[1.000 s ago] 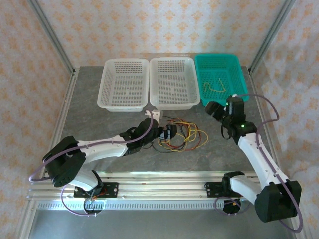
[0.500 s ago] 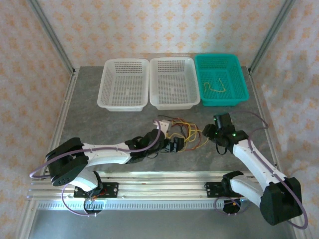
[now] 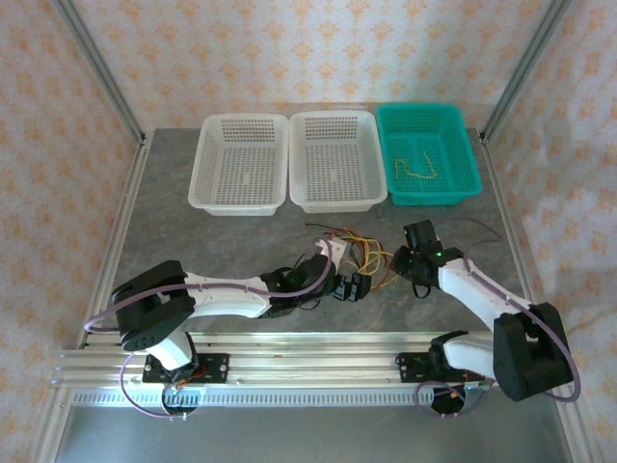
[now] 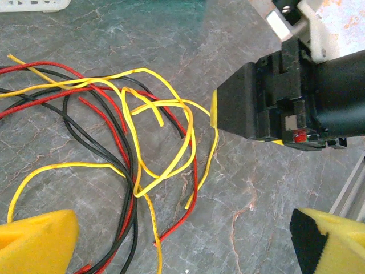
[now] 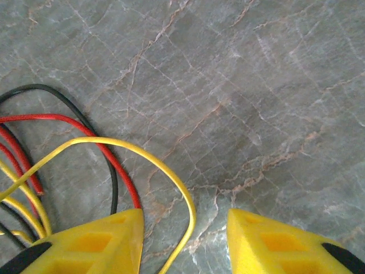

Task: Untangle the cables

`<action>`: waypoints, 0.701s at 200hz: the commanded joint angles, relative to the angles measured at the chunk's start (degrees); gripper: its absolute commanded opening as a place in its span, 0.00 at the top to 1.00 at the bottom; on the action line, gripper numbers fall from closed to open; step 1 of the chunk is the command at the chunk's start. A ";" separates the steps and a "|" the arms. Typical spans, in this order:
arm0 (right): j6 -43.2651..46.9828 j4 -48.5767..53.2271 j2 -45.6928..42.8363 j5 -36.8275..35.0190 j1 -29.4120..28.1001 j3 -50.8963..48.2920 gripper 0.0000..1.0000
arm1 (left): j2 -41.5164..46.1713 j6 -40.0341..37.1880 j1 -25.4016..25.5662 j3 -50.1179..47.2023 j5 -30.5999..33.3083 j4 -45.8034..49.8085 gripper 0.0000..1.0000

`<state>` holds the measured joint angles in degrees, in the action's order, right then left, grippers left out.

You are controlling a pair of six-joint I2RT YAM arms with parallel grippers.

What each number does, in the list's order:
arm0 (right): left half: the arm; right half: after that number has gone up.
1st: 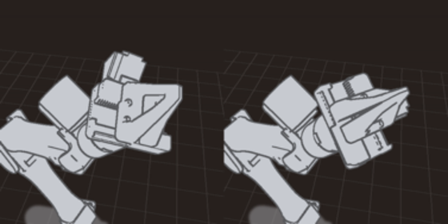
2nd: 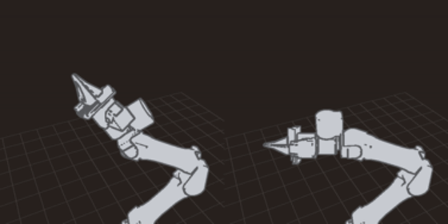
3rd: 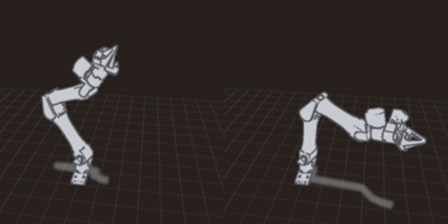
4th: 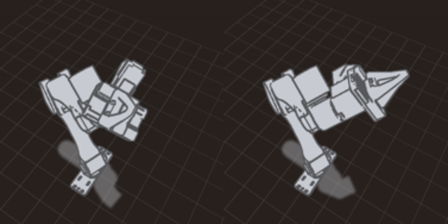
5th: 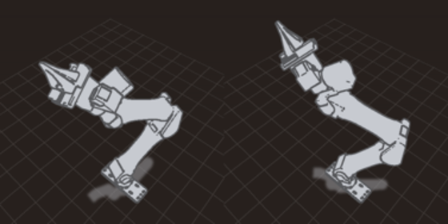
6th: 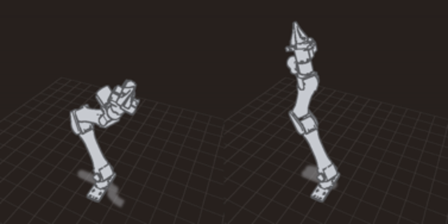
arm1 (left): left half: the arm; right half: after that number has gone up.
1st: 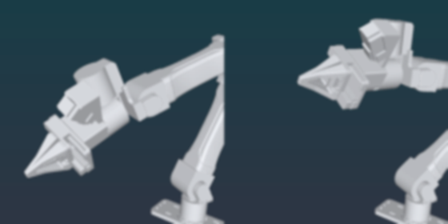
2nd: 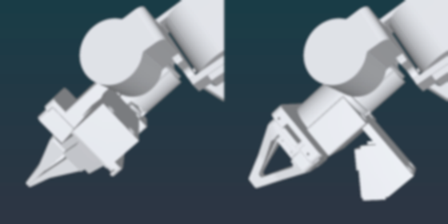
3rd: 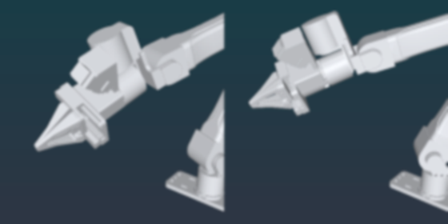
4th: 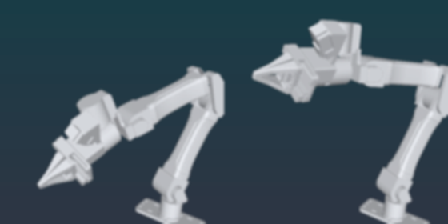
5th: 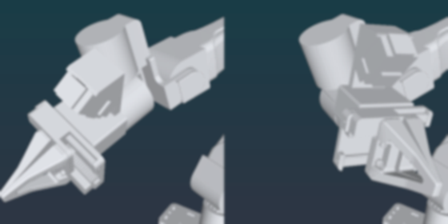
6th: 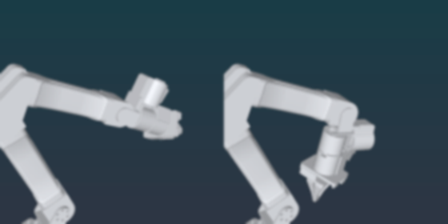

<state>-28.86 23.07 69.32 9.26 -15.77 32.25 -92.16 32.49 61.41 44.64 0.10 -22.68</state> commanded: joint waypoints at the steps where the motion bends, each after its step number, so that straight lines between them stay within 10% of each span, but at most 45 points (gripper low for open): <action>1: 2.06 -2.20 2.48 -0.58 -0.26 0.40 0.58 | -0.35 -1.03 0.12 1.92 1.56 -1.84 0.03; 140: 4.37 -4.65 7.41 -0.01 -0.28 0.77 0.83 | -1.31 -0.11 -4.00 3.91 1.16 -0.54 0.04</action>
<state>-25.45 20.49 75.55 8.62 -15.70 32.36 -94.04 32.05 58.65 47.75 0.47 -22.63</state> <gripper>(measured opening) 0.199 0.962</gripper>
